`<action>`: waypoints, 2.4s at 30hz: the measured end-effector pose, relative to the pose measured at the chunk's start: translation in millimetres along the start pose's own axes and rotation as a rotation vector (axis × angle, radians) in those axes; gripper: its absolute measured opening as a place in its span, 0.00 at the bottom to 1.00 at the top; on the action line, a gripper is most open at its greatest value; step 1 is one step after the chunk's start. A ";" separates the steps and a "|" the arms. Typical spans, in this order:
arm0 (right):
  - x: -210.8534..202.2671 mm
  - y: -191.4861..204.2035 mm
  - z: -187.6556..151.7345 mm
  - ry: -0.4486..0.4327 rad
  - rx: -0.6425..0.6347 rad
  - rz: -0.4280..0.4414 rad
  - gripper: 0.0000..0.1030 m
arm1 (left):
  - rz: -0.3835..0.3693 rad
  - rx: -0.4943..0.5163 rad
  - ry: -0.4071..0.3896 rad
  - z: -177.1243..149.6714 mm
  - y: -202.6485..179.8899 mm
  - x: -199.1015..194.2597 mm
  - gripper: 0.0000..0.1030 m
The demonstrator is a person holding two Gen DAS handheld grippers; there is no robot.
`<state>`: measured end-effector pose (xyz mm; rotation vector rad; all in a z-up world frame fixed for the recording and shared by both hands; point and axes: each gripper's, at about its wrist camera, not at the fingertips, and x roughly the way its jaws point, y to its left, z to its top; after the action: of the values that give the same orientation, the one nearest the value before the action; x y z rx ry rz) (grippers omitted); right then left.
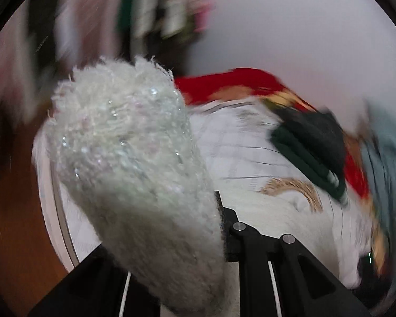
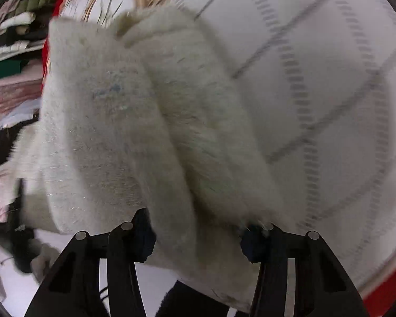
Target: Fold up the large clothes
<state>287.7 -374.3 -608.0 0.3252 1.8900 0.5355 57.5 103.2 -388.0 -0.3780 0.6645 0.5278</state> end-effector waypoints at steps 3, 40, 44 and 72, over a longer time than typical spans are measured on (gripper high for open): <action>11.9 14.7 2.7 0.000 -0.036 0.005 0.51 | -0.059 0.290 -0.028 0.0 -60.5 -17.2 0.11; -19.6 40.6 -27.6 0.022 -0.031 0.289 0.27 | -0.239 0.693 0.402 -128.0 -112.3 -38.3 0.91; -44.0 49.5 -58.9 -0.098 -0.078 0.261 0.22 | -0.230 0.541 0.423 -109.5 -89.7 -48.6 0.91; 18.6 88.8 -102.3 -0.007 -0.079 -0.174 0.31 | -0.011 0.378 0.540 -58.9 -91.9 47.9 0.91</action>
<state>183.4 -310.7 -546.5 0.1091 1.8636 0.4886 113.6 16.7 -447.8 -0.1627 1.2597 0.2750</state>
